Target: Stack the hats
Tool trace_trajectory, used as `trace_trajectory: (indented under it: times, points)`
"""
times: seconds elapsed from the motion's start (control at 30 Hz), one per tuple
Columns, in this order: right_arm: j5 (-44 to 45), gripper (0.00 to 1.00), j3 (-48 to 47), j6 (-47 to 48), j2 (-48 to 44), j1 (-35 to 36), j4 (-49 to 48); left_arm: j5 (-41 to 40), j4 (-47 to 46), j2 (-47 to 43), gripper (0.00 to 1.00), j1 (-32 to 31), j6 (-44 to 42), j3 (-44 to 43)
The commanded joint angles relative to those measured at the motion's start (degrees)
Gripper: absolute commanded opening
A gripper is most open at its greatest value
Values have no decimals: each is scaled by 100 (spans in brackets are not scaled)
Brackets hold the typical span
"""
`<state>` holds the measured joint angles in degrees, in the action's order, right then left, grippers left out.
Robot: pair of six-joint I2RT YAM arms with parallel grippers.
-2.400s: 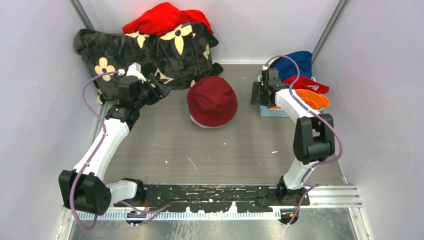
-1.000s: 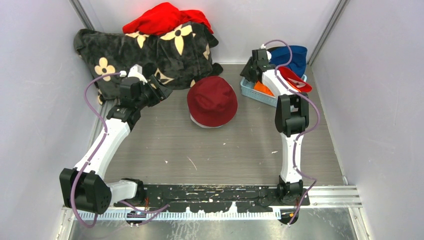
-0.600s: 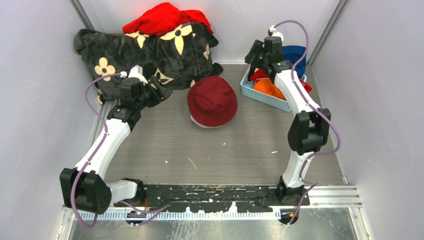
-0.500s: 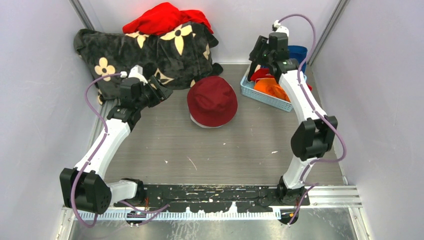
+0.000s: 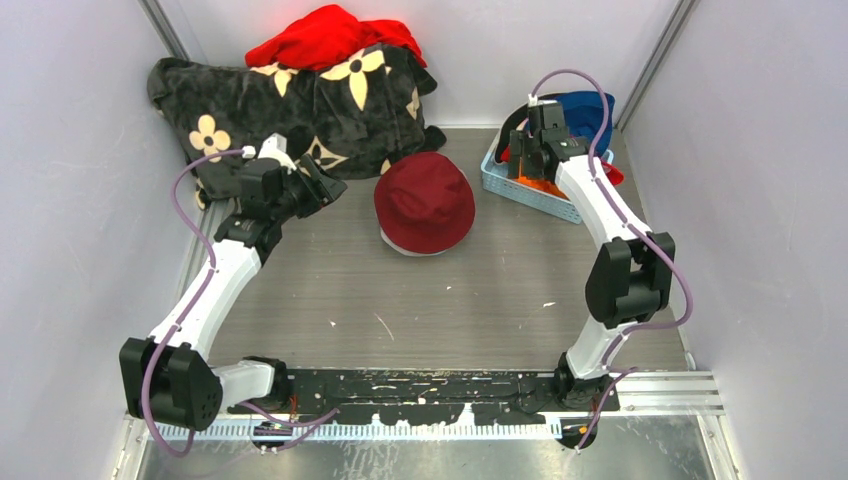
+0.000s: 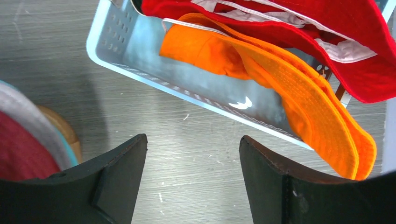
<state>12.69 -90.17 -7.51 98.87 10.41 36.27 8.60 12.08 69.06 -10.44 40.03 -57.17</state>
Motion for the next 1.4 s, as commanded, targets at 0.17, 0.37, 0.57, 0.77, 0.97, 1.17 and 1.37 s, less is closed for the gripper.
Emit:
trace_trajectory:
  times: [0.17, 0.37, 0.57, 0.77, 0.97, 1.17, 1.37]
  points:
    - [-228, 87, -119, 1032, 409, -136, -245, 70, -286, -288, 65, 17, -38, -5]
    - [-774, 89, -221, 1580, 776, -377, -259, 63, -250, -223, 65, 16, -48, -37]
    - [-954, 89, -282, 1779, 1066, -529, -365, 63, -226, -94, 65, 15, -64, -142]
    - [-952, 86, -332, 1823, 1343, -535, -375, 38, -223, -25, 65, 18, -66, -163]
    - [-1031, 79, -288, 1726, 1476, -543, -408, 21, -219, -23, 65, 20, -82, -146]
    - [-1185, 55, -357, 1429, 1540, -541, -361, 32, -216, -47, 65, 16, -82, -120]
    - [-1351, 38, -316, 1081, 1512, -542, -379, 11, -206, -130, 65, 15, -99, -51]
